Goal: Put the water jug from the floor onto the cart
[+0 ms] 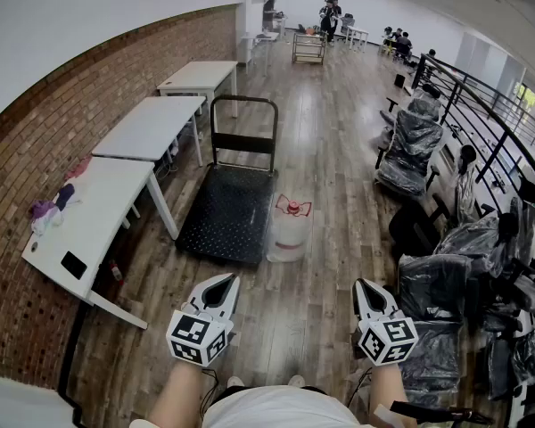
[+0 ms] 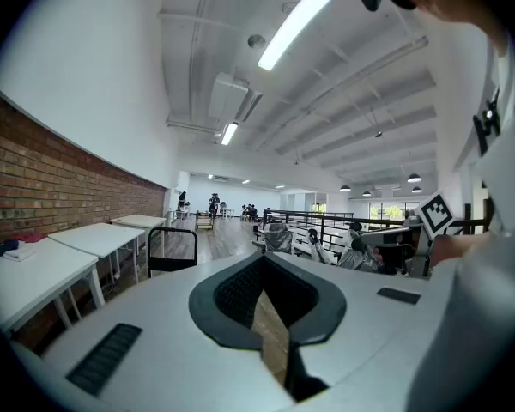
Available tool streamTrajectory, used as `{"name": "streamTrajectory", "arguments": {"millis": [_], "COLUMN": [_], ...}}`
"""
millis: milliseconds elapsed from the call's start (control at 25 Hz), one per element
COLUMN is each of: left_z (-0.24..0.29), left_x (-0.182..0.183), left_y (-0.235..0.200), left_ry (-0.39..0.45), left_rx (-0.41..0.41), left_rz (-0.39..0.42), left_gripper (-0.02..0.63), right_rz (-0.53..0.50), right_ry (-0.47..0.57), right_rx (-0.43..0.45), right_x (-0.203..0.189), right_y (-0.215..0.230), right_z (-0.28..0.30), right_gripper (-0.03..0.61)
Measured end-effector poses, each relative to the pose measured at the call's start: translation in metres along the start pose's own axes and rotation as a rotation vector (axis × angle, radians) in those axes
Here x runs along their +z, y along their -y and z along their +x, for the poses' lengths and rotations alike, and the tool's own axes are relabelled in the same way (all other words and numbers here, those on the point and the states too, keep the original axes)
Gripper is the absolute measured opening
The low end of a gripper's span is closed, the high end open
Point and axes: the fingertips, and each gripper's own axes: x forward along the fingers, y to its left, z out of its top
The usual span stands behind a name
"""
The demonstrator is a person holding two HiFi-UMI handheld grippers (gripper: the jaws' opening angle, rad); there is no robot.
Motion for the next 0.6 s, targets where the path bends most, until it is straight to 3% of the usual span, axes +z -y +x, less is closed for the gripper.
{"name": "streamTrajectory", "arguments": {"millis": [600], "left_z": [0.028], "left_x": [0.003], "left_y": [0.037], "left_ry": [-0.012], "left_rx": [0.050], "left_rz": [0.030], "left_gripper": [0.000], "right_rz": [0.018], "right_ry": [0.008], "right_rx": [0.061], "right_x": [-0.004], "right_y": [0.050], "right_z": [0.002], "right_gripper": [0.003]}}
